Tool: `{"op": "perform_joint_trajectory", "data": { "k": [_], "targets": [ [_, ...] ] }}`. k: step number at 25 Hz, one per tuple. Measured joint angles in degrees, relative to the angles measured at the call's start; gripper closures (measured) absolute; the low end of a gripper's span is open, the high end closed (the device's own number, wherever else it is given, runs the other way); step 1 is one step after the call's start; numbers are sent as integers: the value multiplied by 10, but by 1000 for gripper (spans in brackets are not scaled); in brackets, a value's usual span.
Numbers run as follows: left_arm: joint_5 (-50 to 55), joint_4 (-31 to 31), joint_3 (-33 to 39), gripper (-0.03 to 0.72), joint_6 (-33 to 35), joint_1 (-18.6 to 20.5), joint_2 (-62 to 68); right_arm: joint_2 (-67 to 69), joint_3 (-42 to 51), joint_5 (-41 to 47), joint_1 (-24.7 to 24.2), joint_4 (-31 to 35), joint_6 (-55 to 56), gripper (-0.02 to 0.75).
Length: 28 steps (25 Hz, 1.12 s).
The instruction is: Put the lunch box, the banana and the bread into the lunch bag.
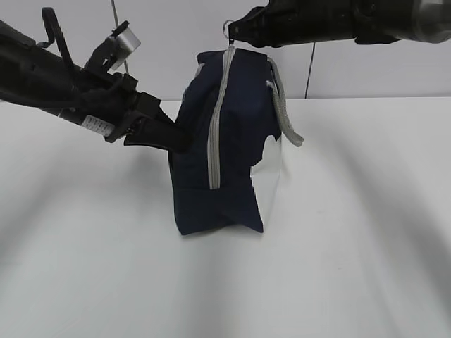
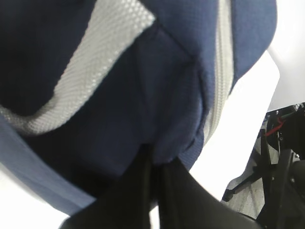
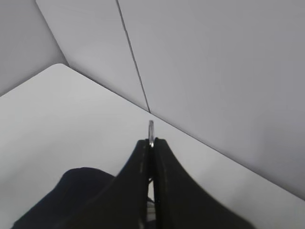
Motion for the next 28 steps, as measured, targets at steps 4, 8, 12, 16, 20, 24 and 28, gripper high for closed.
{"op": "perform_joint_trajectory", "data": {
  "k": [4,8,12,16,20,24,28],
  "targets": [
    [2,9,0,687,0,0,0,30,-34,-8,-9,0,19,754],
    [2,11,0,687,0,0,0,61,-78,-47,-25,-1,46,754],
    [3,15,0,687,0,0,0,101,-127,-88,-35,-2,68,754],
    [4,19,0,687,0,0,0,129,-159,-105,-37,-6,78,754],
    [5,22,0,687,0,0,0,143,-172,-116,-37,-26,98,754],
    [8,25,-5,687,0,0,0,143,-173,-127,-40,-48,113,754],
    [13,30,-18,687,-3,1,0,143,-181,-156,-47,-56,119,754]
  ]
}}
